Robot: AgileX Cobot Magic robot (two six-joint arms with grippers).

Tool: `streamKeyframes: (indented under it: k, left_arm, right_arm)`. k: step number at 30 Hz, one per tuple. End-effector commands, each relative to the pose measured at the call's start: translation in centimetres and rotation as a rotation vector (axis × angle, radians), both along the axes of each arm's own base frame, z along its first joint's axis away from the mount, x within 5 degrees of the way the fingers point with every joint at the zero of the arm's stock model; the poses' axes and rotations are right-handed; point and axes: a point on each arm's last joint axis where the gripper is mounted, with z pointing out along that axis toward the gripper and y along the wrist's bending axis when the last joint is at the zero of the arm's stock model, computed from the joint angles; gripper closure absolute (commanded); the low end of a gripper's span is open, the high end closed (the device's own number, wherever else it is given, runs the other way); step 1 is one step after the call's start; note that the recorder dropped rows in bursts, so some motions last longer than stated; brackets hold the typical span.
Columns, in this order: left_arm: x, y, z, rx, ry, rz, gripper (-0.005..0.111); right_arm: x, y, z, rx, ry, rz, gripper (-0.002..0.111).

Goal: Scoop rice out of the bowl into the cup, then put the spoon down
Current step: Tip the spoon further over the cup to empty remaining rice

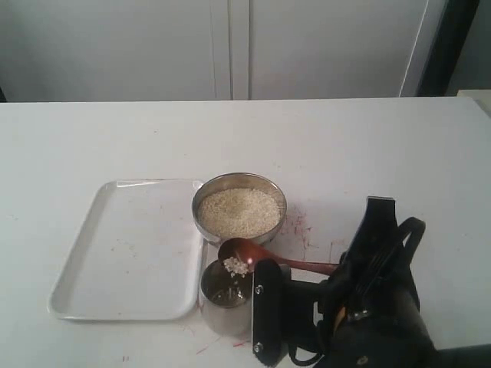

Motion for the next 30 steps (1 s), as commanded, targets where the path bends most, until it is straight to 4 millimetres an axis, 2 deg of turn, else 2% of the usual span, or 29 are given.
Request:
streamKeyframes:
  k: [1,30]
  left_arm:
    - [-0.03,-0.02,0.24,-0.009,-0.008,-0.005,0.092]
    - [-0.03,-0.02,0.24,-0.009,-0.008,-0.005,0.092]
  right_arm:
    - [0.18,0.06,0.27,-0.024,-0.037,0.033,0.108]
    - [0.92,0.55,1.14,-0.108,-0.127,0.154,0.108]
